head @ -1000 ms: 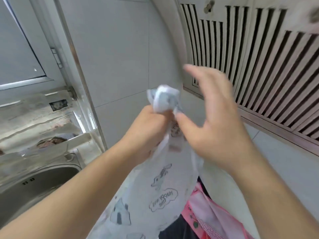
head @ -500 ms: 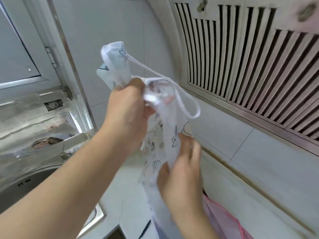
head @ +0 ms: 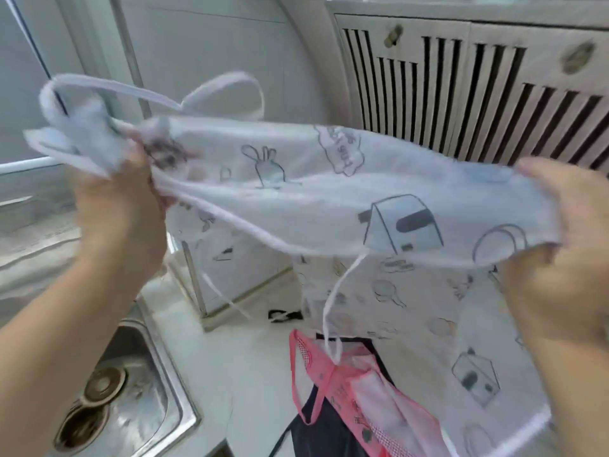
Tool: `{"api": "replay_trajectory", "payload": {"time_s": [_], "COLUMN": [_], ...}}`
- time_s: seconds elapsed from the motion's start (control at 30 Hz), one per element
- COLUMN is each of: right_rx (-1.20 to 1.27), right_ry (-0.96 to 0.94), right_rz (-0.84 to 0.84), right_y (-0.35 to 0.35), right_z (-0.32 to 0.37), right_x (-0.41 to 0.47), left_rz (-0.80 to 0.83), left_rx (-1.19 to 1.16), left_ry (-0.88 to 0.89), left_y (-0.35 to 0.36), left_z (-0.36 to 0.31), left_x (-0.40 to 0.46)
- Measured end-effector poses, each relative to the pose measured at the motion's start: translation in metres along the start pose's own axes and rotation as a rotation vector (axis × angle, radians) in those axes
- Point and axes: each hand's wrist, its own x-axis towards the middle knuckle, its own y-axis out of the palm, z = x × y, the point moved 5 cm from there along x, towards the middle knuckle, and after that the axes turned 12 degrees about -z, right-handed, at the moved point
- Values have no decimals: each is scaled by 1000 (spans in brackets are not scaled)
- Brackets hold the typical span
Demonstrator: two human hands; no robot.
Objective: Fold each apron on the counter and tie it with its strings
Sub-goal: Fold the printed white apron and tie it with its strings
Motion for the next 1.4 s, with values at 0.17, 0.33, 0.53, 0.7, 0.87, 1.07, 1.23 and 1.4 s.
{"api": "replay_trajectory", "payload": {"time_s": [0.17, 0.33, 0.53, 0.7, 0.87, 1.07, 1.23, 1.4], "right_rx": [-357, -201, -177, -13, 103, -103, -578, -490], "right_ry": [-90, -30, 185, 173, 138, 9, 23, 165], "right_rz": [1022, 275, 1263, 972, 852, 1080, 1198, 1340], "right_y": [54, 11, 52, 64, 75, 60, 46, 39], "right_z": [17, 27, 14, 48, 96, 86, 10, -30], "right_x": [-80, -64, -129, -104, -90, -90, -84, -74], "left_rz": [417, 119, 195, 179, 927, 530, 479, 812], "left_rx": [530, 193, 931, 1272, 1039, 1362, 1510, 1898], "left_ry": [-258, -187, -451, 499, 569, 824, 797, 514], "left_y": [-15, -31, -83, -30, 60, 58, 39, 34], "left_z": [68, 83, 159, 116, 96, 103, 87, 97], "left_x": [-33, -8, -2, -24, -137, -107, -55, -34]}}
